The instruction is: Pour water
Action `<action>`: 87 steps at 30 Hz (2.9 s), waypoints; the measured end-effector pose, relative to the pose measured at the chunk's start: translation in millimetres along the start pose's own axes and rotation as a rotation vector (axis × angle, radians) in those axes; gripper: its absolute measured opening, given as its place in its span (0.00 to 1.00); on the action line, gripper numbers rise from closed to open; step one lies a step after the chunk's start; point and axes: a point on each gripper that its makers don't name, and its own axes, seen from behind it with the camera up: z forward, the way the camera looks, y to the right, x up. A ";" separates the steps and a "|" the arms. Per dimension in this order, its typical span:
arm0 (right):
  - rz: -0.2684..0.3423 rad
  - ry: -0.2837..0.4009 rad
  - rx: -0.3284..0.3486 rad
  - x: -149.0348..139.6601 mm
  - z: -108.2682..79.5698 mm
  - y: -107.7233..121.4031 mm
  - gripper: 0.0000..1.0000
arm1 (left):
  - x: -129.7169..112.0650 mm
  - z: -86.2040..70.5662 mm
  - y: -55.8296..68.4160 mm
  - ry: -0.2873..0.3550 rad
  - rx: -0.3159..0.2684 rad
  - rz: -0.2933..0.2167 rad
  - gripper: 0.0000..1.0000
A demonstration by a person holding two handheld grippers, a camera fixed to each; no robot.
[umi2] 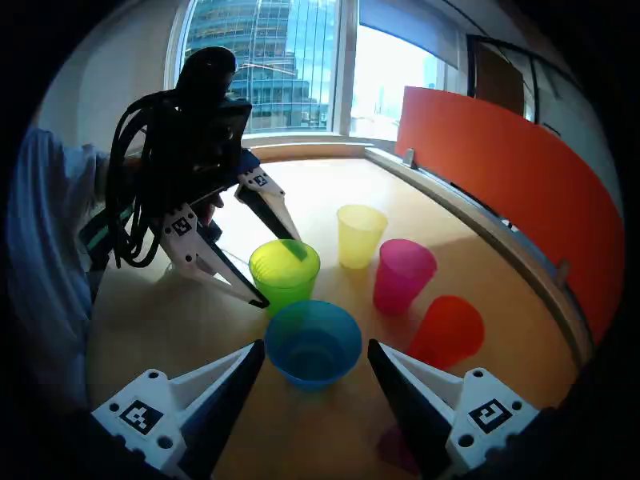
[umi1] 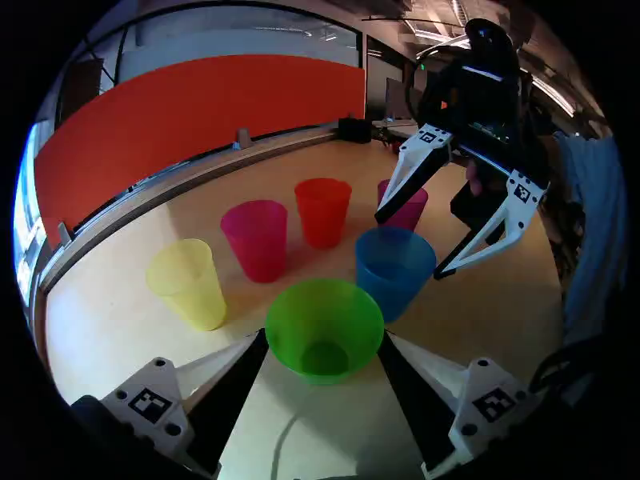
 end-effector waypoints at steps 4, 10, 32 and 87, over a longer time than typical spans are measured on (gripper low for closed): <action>-0.005 -0.007 0.001 -1.4 2.6 -0.5 1.00 | 0.5 1.3 -0.3 0.002 0.001 -0.005 0.97; -0.007 -0.012 0.002 -2.1 6.3 -1.1 1.00 | 0.3 0.8 -0.3 0.001 -0.002 -0.005 0.87; -0.037 -0.046 -0.004 -8.9 23.7 -0.9 1.00 | 8.0 -13.3 0.8 0.029 0.004 0.009 0.84; 0.052 0.374 -0.236 98.0 -102.1 2.8 0.93 | 135.0 -92.2 14.3 0.338 0.076 -0.003 0.85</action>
